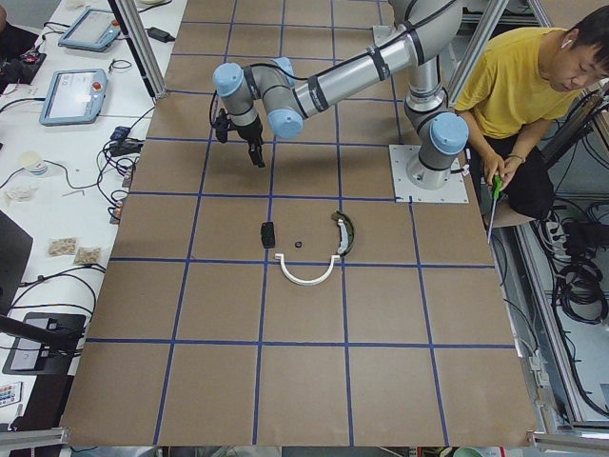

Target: Place bearing gear from tray to pile

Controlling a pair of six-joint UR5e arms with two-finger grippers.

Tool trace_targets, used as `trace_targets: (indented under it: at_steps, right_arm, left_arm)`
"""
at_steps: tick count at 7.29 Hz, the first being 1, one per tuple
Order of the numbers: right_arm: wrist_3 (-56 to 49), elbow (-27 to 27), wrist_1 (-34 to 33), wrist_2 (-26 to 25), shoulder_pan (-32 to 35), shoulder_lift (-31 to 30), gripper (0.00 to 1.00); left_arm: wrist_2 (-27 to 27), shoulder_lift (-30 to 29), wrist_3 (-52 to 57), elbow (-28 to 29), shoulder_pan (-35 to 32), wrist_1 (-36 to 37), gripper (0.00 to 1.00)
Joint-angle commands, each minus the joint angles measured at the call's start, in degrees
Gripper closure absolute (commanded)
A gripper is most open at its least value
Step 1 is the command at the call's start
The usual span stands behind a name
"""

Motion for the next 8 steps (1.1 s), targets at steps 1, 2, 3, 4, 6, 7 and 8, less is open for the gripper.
trace_targets:
  at_steps: [1, 2, 3, 4, 6, 7, 8]
  right_arm:
    - [-0.16, 0.13, 0.62, -0.13, -0.24, -1.2, 0.0]
    - [-1.29, 0.13, -0.6, 0.04, -0.42, -1.47, 0.0]
    - [-4.17, 0.22, -0.35, 0.82, -2.59, -1.21, 0.0]
    - [-4.98, 1.35, 0.0, 0.83, -4.27, -1.82, 0.0]
    - [-3.5, 6.78, -7.14, 0.22, -3.85, -4.19, 0.0]
    - [-3.41, 8.9, -9.38, 0.3, -3.93, -4.46, 0.0]
    - [-3.5, 8.74, -9.4, 0.3, -3.93, -4.46, 0.0]
  left_arm:
    - [-3.76, -0.45, -11.55, -0.51, -9.67, 0.56, 0.0]
    - [-4.13, -1.33, -18.21, -0.78, -12.31, 0.65, 0.0]
    - [-5.61, -1.6, -22.45, -0.86, -16.78, 0.82, 0.0]
    - [-9.46, -2.12, -24.84, -1.47, -19.52, 3.35, 0.0]
    - [-13.01, -4.66, -30.65, -5.24, -21.65, 10.11, 0.0]
    - [-12.92, -5.72, -32.67, -6.48, -23.66, 10.57, 0.0]
    - [-12.66, -6.69, -35.39, -6.49, -24.81, 10.49, 0.0]
